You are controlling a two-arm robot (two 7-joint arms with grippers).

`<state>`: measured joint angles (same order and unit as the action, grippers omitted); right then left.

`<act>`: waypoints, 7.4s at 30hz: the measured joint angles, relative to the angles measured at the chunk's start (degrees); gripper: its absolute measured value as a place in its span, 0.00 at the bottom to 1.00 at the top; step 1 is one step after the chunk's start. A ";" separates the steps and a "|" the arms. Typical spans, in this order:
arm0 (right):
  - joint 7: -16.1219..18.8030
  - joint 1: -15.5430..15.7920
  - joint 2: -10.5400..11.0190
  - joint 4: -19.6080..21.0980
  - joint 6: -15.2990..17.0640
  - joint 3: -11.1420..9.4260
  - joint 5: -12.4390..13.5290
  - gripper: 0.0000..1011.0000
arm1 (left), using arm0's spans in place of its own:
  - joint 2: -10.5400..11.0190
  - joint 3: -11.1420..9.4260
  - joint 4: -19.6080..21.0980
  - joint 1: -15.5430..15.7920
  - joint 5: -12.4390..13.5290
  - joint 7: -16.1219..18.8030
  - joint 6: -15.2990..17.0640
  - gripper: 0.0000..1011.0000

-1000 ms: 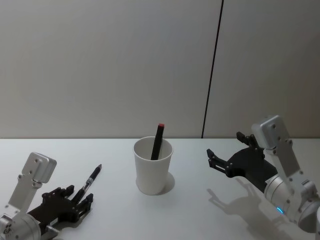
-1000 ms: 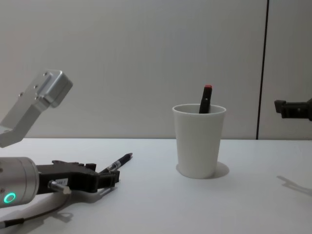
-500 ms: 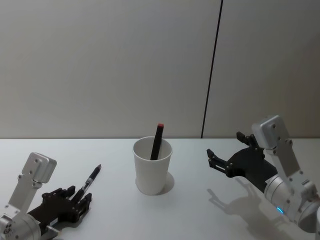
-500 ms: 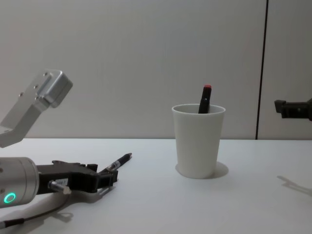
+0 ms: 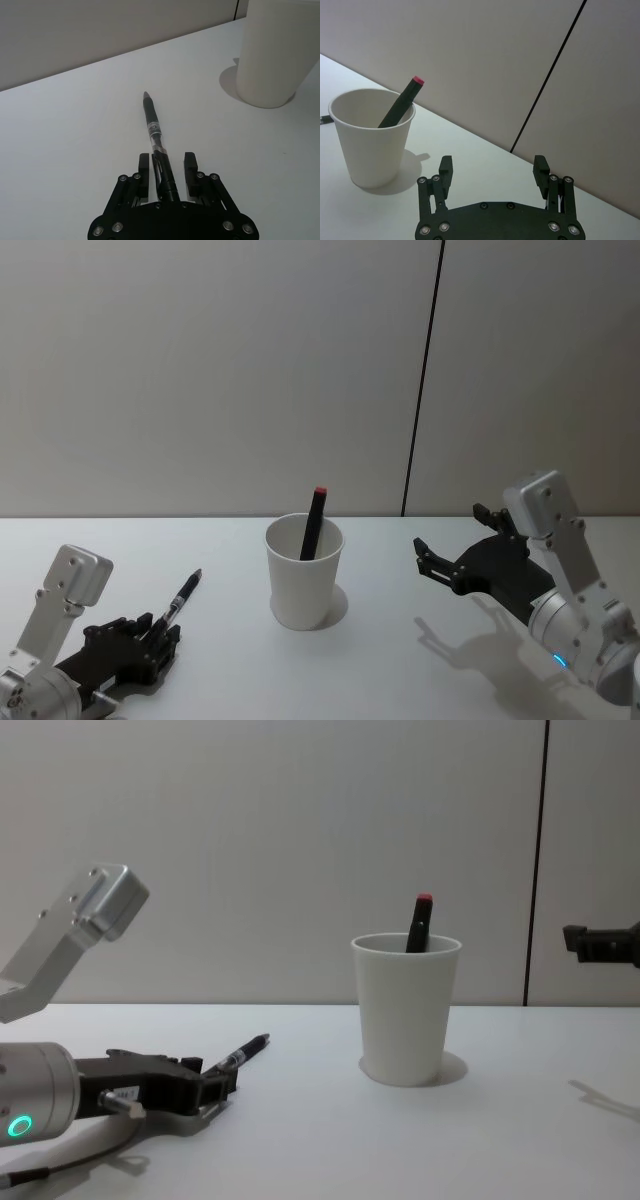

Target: Place the pen into the pen holder.

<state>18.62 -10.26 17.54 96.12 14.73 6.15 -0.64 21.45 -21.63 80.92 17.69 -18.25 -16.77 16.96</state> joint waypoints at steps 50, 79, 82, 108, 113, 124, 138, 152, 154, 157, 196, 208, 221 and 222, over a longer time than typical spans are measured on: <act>0.00 0.00 0.00 0.00 0.00 0.00 0.00 0.99 | 0.00 0.00 0.00 0.00 -0.02 0.05 0.07 0.20; 0.00 0.00 0.00 0.00 0.00 0.00 0.00 0.99 | -0.07 0.18 0.00 -0.08 0.08 0.04 0.07 0.20; 0.00 0.00 0.00 0.00 0.00 0.00 0.00 0.99 | -0.08 0.18 0.00 -0.08 0.09 0.04 0.07 0.20; 0.00 0.00 0.00 0.00 0.00 0.00 0.00 0.99 | -0.07 0.18 0.08 -0.08 0.14 0.05 0.08 0.20; -0.26 0.25 0.02 0.10 -0.23 0.11 0.33 0.99 | -0.05 0.07 0.39 -0.14 0.29 0.43 0.04 0.20; -5.65 4.26 0.69 1.96 -4.89 2.62 6.53 0.99 | 0.20 -1.74 4.28 -1.81 2.88 6.27 -5.23 0.20; -13.63 10.24 1.65 4.71 -11.76 6.28 15.72 0.99 | 0.47 -4.25 11.46 -3.97 6.50 15.32 -15.00 0.19; -14.79 11.09 1.80 5.11 -12.78 6.80 17.10 0.99 | 0.46 -4.47 12.22 -4.16 6.84 16.20 -16.09 0.19; -14.79 11.10 1.80 5.11 -12.79 6.80 17.10 0.99 | 0.45 -4.47 12.22 -4.16 6.84 16.20 -16.10 0.19; -14.80 11.11 1.80 5.11 -12.78 6.79 17.11 0.99 | 0.44 -4.46 12.24 -4.14 6.84 16.20 -16.11 0.19; 2.84 3.84 -3.20 2.56 -6.63 6.31 39.34 0.99 | 0.68 -7.85 12.89 -1.78 9.23 6.06 -28.86 0.20; 7.63 1.12 -5.90 0.86 -4.00 5.56 48.51 0.99 | -0.17 -8.49 13.23 -1.58 10.53 5.04 -31.35 0.20; 8.79 -0.84 -10.55 -2.67 -2.04 3.98 57.93 0.99 | -0.59 -8.74 13.35 -1.51 11.08 4.59 -32.48 0.20; 8.51 -0.84 -10.80 -2.82 -1.96 3.85 58.50 0.99 | -0.60 -8.75 13.35 -1.52 11.10 4.58 -32.51 0.19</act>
<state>27.12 -11.10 6.74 93.31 12.78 9.99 57.86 20.85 -30.37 94.27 16.18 -7.16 -12.20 -15.55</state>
